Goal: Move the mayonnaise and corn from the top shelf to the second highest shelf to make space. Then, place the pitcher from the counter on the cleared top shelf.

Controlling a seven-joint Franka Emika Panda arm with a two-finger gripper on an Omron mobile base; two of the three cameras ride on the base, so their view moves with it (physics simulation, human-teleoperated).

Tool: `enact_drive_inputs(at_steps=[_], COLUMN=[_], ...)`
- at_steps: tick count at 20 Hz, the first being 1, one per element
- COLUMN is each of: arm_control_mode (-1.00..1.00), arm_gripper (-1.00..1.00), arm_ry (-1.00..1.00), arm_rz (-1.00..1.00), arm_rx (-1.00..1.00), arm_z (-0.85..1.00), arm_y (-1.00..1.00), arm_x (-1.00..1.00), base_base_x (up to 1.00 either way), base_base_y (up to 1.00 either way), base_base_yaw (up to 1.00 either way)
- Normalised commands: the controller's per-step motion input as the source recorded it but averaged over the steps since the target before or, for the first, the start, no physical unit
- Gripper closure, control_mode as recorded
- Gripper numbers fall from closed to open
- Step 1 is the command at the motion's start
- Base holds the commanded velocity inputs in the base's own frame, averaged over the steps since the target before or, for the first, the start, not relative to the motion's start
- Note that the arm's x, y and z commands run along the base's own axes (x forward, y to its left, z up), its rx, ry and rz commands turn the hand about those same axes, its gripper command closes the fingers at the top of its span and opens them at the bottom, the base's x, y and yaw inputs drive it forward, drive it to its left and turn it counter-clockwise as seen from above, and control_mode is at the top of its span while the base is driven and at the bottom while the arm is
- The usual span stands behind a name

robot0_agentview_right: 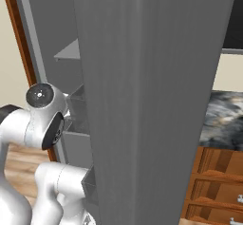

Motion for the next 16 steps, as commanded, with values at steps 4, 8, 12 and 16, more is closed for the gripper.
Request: enact_drive_inputs(at_steps=[4, 8, 12, 16], arm_control_mode=[-1.00, -1.00, -1.00, -1.00], arm_gripper=[-1.00, -1.00, -1.00, -1.00], arm_ry=[0.09, 0.10, 0.01, 0.00], arm_rz=[-0.12, -0.14, -0.09, -0.09], arm_rx=[0.10, 0.05, -0.01, -0.05], arm_z=[0.28, 0.30, 0.06, 0.00], arm_y=[0.03, -0.01, 0.04, 0.23], arm_x=[-0.48, -0.36, -0.19, 0.01], base_base_x=[0.00, 0.00, 0.00, 0.00], base_base_y=[0.00, 0.00, 0.00, 0.00], base_base_yaw=[0.00, 0.00, 0.00, 0.00])
